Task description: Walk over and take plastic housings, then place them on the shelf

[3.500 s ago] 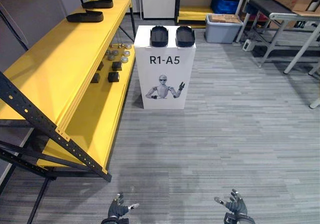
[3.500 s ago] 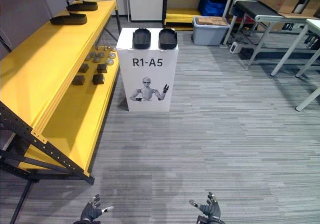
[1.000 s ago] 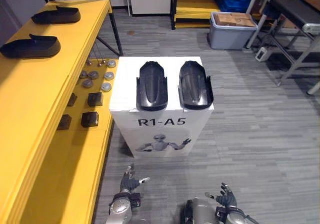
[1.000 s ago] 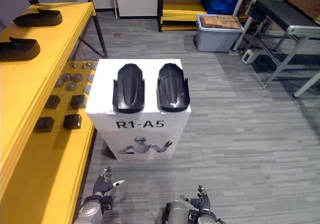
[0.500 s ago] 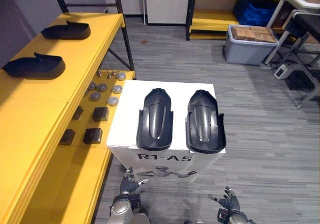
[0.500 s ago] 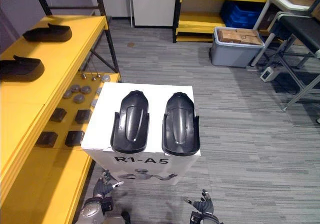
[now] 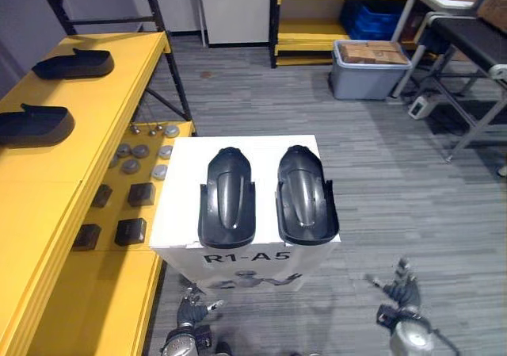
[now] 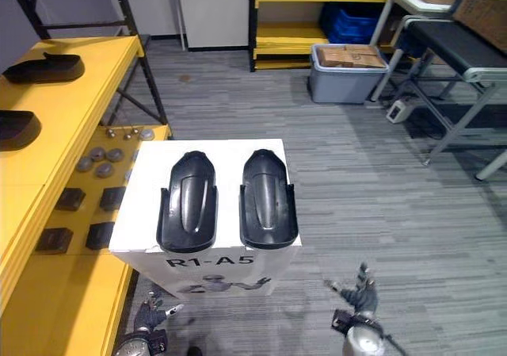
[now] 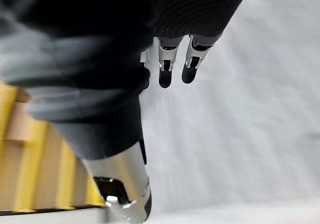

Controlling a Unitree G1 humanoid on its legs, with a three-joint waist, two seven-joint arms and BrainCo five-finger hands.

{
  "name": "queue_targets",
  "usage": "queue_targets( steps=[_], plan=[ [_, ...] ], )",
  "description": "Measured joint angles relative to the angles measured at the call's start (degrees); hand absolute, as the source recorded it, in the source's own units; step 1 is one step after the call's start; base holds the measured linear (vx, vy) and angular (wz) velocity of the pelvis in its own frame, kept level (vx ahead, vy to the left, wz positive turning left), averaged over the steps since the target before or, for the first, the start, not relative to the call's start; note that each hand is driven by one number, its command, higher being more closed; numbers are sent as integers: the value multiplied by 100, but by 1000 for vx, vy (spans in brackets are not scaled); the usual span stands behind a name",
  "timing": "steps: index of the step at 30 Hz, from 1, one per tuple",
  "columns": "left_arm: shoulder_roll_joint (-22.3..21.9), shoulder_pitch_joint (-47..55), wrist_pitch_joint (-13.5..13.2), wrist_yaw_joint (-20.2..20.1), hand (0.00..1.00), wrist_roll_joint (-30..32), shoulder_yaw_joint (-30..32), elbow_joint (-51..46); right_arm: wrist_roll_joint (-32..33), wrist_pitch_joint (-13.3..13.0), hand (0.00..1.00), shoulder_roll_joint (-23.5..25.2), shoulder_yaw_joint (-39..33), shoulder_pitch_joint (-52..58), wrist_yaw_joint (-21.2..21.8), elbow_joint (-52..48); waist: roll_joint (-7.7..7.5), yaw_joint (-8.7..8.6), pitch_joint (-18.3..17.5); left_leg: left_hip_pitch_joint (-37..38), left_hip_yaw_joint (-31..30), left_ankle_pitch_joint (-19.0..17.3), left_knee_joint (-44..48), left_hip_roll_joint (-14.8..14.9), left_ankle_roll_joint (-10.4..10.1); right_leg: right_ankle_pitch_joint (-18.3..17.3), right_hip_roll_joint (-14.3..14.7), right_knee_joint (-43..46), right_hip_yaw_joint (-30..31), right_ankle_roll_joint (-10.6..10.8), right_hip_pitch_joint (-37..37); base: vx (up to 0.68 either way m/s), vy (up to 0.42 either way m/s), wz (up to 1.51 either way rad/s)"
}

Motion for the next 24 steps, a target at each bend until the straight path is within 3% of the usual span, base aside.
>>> queue_targets(
  steps=[6, 11, 17, 24],
  plan=[
    [93, 336, -2, -80, 0, 0, -58, 24, -117, -20, 0, -289, -40, -215, -2, -776, -49, -54, -107, 26, -3, 51, -152, -131, 68, 160, -48, -251, 117, 88, -28, -62, 65, -6],
    [288, 334, -14, -177, 0, 0, -123, 209, -477, -54, 0, -896, 649, -1086, 40, -709, -22, -16, -140, -149, -183, 108, -145, -261, 154, 263, -134, -359, 92, 143, -126, -27, 60, 6],
    [301, 317, -44, -189, 0, 0, -320, 229, -901, -58, 0, -931, 1049, -1920, 27, 264, -3, 163, -142, -204, -545, 113, -110, -293, 166, 333, -146, -518, -41, 130, 25, 7, 11, 17],
    [243, 326, -45, -184, 0, -2, -520, 277, -1420, 233, 0, -906, 1393, -2373, -138, 1448, 153, 181, -100, -249, -696, 138, -102, -307, 198, 334, -150, -527, -135, 128, 64, -25, 4, 11]
  ],
)
